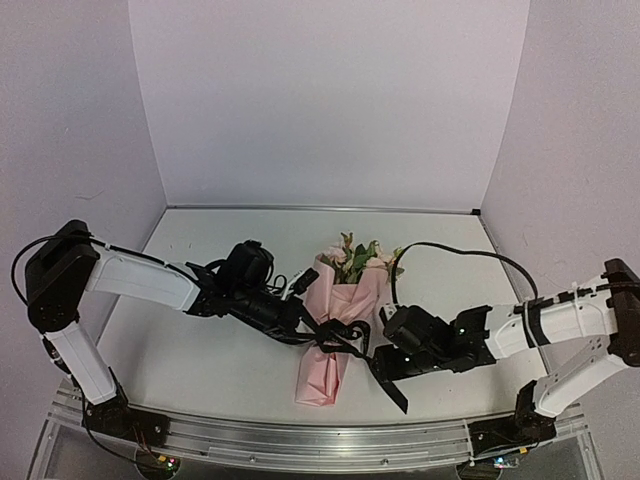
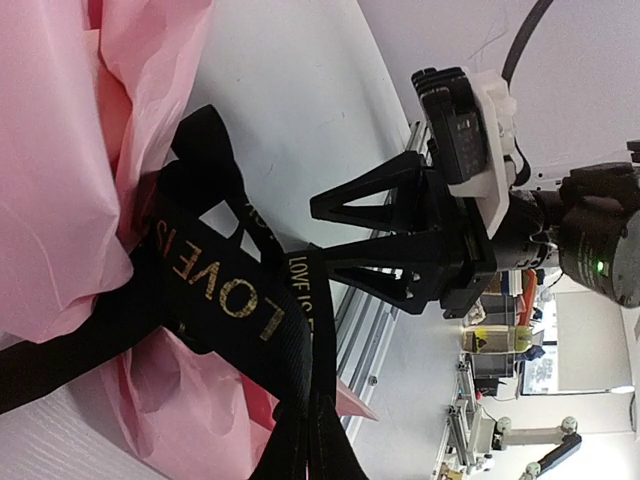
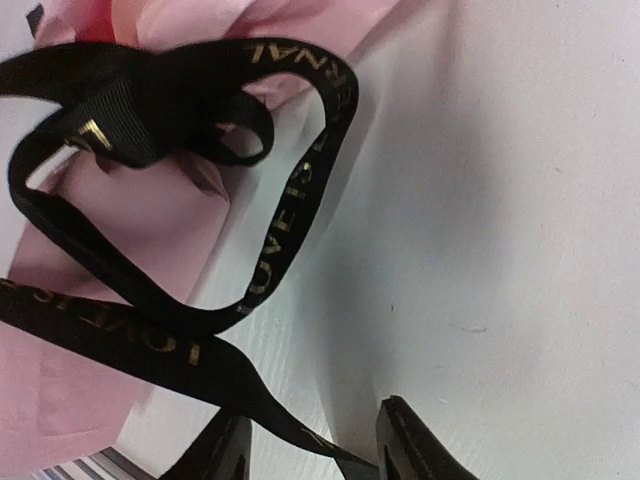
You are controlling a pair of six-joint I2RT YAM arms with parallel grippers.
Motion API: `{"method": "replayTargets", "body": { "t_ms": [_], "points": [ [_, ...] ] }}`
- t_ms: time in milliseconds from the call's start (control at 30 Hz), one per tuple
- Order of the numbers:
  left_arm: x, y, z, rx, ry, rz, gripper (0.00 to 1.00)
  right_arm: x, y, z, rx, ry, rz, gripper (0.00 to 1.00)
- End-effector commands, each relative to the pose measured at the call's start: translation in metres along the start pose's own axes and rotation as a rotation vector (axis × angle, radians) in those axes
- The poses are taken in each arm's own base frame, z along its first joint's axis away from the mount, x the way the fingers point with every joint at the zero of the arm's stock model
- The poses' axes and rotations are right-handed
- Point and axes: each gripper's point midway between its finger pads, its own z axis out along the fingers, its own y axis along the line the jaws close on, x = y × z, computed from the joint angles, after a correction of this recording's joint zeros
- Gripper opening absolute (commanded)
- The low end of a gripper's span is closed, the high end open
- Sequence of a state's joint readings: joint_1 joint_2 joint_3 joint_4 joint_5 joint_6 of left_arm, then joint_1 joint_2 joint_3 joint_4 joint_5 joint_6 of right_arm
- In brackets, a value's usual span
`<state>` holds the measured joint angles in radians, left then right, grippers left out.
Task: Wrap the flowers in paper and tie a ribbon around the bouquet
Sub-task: Cross the half-tied ribbon over the folded bouquet.
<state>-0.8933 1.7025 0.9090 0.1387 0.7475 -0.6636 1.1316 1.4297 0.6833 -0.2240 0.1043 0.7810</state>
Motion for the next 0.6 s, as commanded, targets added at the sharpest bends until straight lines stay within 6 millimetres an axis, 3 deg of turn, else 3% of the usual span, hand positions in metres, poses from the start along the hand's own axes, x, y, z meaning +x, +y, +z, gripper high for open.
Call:
{"method": "replayTargets", "body": {
  "t_ms": [0, 100, 267, 333, 467, 567],
  "points": [
    [-0.012, -0.013, 0.005, 0.021, -0.01, 0.027, 0.0, -0.033, 0.005, -0.011, -0.142, -0.123, 0.151, 0.49],
    [-0.011, -0.012, 0.006, 0.018, -0.008, 0.022, 0.0, -0.043, -0.002, -0.008, -0.181, -0.125, 0.219, 0.52],
    [-0.012, -0.013, 0.006, 0.016, -0.009, 0.023, 0.0, -0.062, 0.01, 0.003, -0.233, -0.105, 0.224, 0.5],
    [-0.011, -0.012, 0.006, 0.012, -0.006, 0.023, 0.0, -0.066, 0.006, 0.003, -0.243, -0.121, 0.247, 0.51],
    [-0.009, -0.012, 0.006, 0.011, 0.004, 0.021, 0.0, -0.062, -0.005, -0.005, -0.252, -0.134, 0.269, 0.5],
    [-0.008, -0.014, 0.006, 0.021, 0.01, 0.024, 0.0, -0.046, -0.011, -0.011, -0.269, -0.114, 0.269, 0.47]
  ]
}}
